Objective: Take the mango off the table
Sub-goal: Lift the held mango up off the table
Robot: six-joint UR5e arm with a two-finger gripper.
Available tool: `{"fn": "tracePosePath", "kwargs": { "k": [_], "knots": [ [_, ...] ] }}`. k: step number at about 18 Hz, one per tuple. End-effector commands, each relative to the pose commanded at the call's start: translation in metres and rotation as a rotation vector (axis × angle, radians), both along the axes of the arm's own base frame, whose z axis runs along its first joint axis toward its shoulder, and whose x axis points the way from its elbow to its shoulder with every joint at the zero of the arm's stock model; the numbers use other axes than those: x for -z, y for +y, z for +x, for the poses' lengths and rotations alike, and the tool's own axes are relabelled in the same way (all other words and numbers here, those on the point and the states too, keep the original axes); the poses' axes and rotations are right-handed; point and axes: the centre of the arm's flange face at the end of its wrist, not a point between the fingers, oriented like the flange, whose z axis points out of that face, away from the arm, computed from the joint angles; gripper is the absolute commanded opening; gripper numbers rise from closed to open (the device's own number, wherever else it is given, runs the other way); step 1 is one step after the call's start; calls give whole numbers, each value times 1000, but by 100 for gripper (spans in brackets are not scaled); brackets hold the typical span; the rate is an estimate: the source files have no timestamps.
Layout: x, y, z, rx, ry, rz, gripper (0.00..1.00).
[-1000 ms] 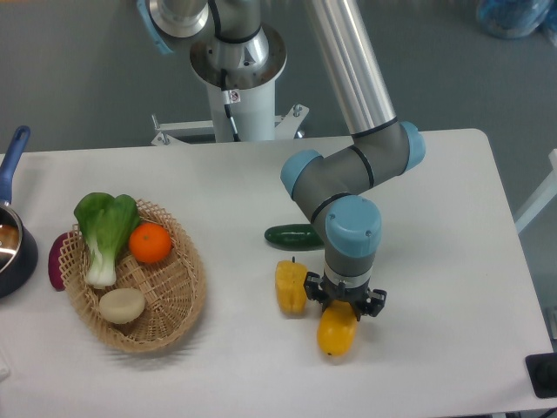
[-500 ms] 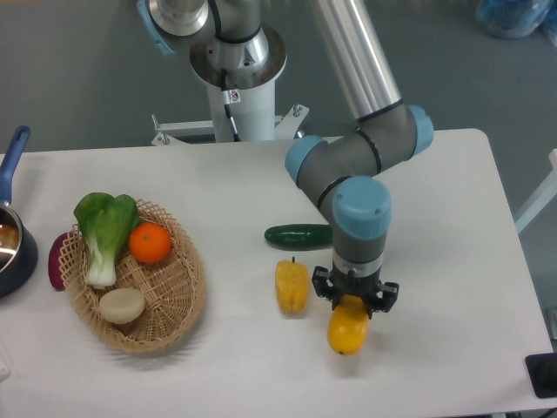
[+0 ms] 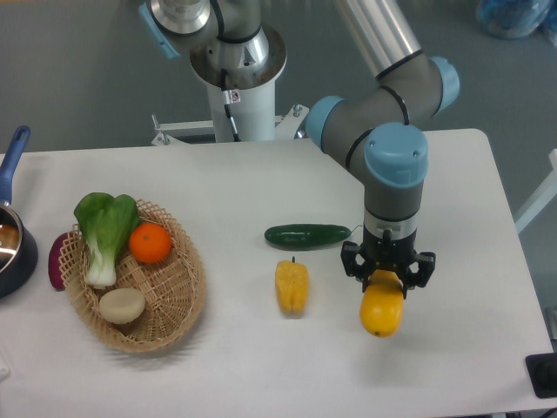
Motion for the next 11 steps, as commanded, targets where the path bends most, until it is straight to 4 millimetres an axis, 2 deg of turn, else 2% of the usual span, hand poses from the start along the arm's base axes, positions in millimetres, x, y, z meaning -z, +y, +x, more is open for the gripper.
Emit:
{"fn": "tracePosePath", "kwargs": {
  "k": [4,7,11],
  "knots": [
    [0,-4,-1,25,4,-33,40],
    [-14,-10,-3,47,-8,-56,41],
    [-8,-15,-2,67,-19,-120,41]
  ]
}}
